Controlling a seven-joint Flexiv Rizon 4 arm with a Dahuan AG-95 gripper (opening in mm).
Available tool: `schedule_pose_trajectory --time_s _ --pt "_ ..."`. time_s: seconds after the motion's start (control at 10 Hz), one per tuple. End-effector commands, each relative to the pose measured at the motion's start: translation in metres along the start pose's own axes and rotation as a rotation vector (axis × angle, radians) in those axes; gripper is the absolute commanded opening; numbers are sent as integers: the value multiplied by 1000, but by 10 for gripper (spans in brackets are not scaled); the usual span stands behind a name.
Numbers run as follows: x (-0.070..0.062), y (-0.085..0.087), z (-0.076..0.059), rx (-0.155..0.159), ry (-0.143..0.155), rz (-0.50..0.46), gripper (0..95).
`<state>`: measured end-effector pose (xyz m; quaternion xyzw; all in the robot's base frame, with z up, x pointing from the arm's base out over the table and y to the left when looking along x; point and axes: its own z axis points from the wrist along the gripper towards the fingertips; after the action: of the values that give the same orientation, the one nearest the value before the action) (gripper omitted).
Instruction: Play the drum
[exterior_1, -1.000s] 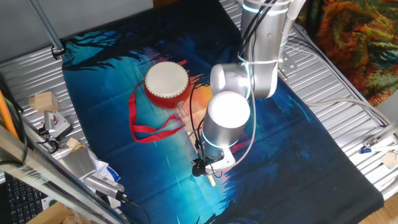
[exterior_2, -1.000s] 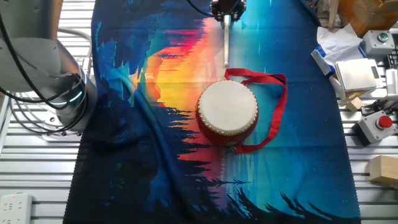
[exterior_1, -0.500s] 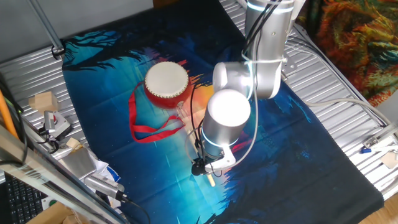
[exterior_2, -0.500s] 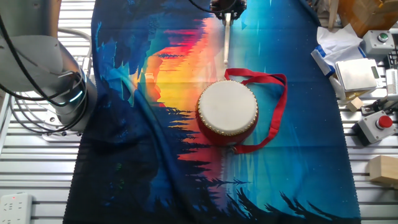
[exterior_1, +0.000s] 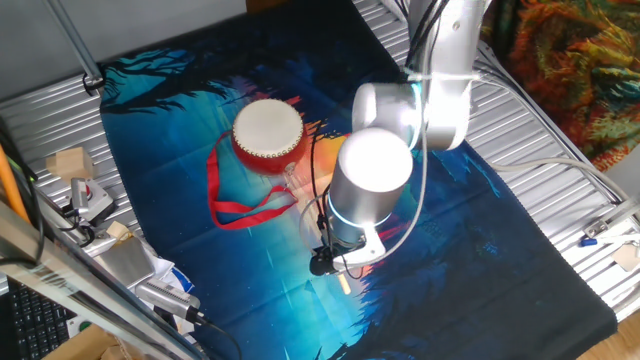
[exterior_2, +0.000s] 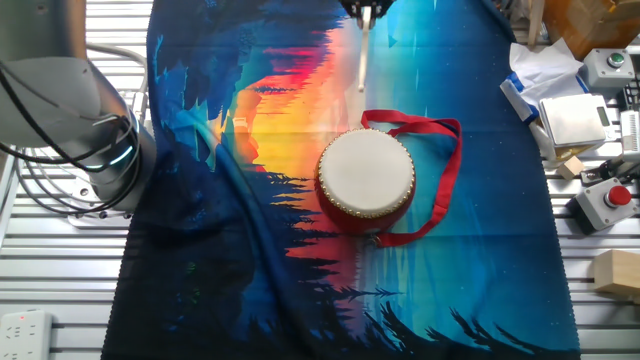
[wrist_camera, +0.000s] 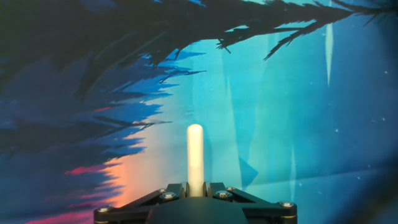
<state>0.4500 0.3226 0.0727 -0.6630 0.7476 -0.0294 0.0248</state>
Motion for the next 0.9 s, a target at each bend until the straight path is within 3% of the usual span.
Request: schedule_pose_trajectory --time_s 0.1,0.4,0.9 --pt "1 2 -8 4 -1 10 0" --pt "15 -4 -25 0 -23 -15 0" --pt "46 -33 -66 -21 -31 -26 0"
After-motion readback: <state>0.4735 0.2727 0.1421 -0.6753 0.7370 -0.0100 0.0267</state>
